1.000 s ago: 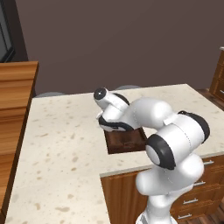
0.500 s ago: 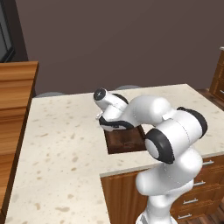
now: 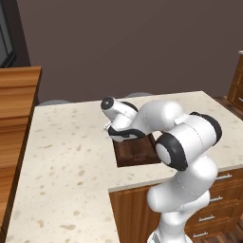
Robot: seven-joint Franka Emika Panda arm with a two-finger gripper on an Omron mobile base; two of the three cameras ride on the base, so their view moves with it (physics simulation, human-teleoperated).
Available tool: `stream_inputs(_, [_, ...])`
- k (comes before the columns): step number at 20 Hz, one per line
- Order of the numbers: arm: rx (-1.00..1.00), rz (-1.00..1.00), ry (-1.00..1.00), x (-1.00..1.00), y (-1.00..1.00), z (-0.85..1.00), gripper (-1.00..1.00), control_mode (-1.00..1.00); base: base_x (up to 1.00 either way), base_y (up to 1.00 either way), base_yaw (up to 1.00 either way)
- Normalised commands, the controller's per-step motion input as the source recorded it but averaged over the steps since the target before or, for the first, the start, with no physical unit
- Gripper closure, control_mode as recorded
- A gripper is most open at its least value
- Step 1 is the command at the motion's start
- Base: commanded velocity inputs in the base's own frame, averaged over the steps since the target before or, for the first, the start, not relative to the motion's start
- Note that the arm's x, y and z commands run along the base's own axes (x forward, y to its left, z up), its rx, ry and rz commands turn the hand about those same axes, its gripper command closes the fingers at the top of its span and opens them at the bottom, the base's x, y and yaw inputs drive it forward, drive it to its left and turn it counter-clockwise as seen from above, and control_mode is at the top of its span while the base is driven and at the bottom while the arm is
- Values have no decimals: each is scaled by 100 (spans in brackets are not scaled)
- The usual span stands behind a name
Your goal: Place the two vegetables and bowl onto the tray for setting up a vegetable dip station.
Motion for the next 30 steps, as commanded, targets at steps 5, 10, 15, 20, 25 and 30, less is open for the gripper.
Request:
stream_inputs(5, [-4,0,0,6,1,-2,100,-100,0,0,0])
stream_inputs(10, [-5,0,0,0,1,-2,100,-100,0,0,0])
stream_inputs(15, [-1,0,10,-2,3,-9,100,-100,0,0,0])
stream_inputs(20, [0,0,12,0,11,-14,100,-100,0,0,0])
stream_inputs(25, [0,0,1,0,7,-12,100,-100,0,0,0])
stream_inputs(30, [0,0,-1,0,0,-7,100,-100,0,0,0])
